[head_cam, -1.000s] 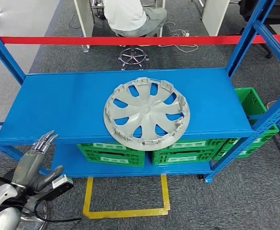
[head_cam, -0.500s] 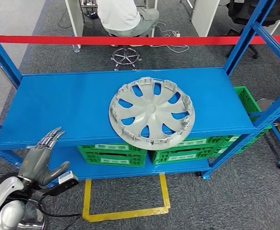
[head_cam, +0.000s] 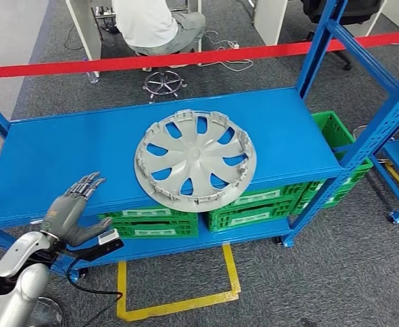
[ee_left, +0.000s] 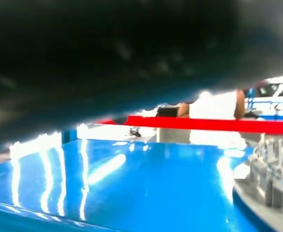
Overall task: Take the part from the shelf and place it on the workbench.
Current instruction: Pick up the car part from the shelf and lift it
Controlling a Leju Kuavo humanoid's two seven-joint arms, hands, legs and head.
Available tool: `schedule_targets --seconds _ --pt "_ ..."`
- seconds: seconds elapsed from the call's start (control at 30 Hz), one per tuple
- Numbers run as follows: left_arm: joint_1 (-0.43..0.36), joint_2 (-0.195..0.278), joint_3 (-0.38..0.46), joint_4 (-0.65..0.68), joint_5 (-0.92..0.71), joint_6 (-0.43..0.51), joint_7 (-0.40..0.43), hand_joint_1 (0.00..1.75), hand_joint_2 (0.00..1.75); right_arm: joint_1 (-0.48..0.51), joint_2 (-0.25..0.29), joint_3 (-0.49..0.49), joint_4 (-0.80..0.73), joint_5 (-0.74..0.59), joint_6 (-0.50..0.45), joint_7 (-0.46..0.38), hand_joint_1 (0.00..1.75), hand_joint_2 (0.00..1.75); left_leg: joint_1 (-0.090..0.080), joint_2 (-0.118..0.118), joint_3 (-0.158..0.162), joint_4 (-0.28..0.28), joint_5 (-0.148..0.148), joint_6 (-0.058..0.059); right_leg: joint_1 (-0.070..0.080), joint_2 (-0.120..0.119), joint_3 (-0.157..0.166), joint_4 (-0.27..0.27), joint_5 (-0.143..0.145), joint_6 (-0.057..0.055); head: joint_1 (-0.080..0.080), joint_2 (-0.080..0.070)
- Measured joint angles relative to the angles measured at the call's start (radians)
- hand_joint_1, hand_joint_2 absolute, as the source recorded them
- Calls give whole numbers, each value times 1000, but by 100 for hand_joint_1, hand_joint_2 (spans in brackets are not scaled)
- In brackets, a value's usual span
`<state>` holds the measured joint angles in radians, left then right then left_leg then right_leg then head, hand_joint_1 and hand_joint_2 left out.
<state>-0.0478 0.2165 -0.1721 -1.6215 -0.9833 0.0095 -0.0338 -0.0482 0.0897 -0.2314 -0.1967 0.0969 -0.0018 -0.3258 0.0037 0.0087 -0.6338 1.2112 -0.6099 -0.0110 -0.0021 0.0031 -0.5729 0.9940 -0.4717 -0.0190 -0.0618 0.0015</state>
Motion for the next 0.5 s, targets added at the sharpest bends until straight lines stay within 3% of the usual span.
schedule_targets --seconds 0.03,0.07,0.1,0.17,0.2,0.27,0.33,0.5 --pt "-2 0 -5 8 -3 0 2 0 0 0 0 0 0 1 0 1 0 0 3 -1 -27 51 -14 -4 0 5 0 0 0 0 0 0" --pt "-4 0 -10 16 -6 0 4 0 0 0 1 0 0 2 0 2 0 0 6 -1 -41 73 -10 -8 -1 10 1 1 -1 1 0 0" --pt "-7 0 -14 24 -9 0 6 0 0 1 1 1 0 4 0 2 0 0 9 -1 -39 58 15 -11 -2 14 1 2 -2 2 0 0" --pt "-18 0 -22 36 -15 0 7 0 0 1 2 1 0 7 0 3 0 0 16 -2 9 -56 92 -16 -5 21 4 8 -7 10 0 0" --pt "-24 -1 -26 41 -18 0 8 0 0 0 3 1 0 8 0 4 0 0 17 -5 35 -117 116 -16 -4 24 2 14 -11 16 0 0" --pt "-32 -2 -33 51 -25 0 11 0 0 -2 3 1 0 11 -1 5 0 0 15 -11 58 -173 125 -6 -2 28 -5 21 -14 28 0 0" --pt "-38 -4 -42 60 -33 0 13 0 0 -1 3 2 0 14 -1 5 0 0 13 -13 55 -179 124 10 -2 29 -7 19 -13 35 2 0" --pt "-53 -5 -60 75 -59 0 17 0 0 -3 3 2 0 20 -1 6 0 0 13 -13 55 -183 127 15 0 28 -4 13 -9 8 5 0"
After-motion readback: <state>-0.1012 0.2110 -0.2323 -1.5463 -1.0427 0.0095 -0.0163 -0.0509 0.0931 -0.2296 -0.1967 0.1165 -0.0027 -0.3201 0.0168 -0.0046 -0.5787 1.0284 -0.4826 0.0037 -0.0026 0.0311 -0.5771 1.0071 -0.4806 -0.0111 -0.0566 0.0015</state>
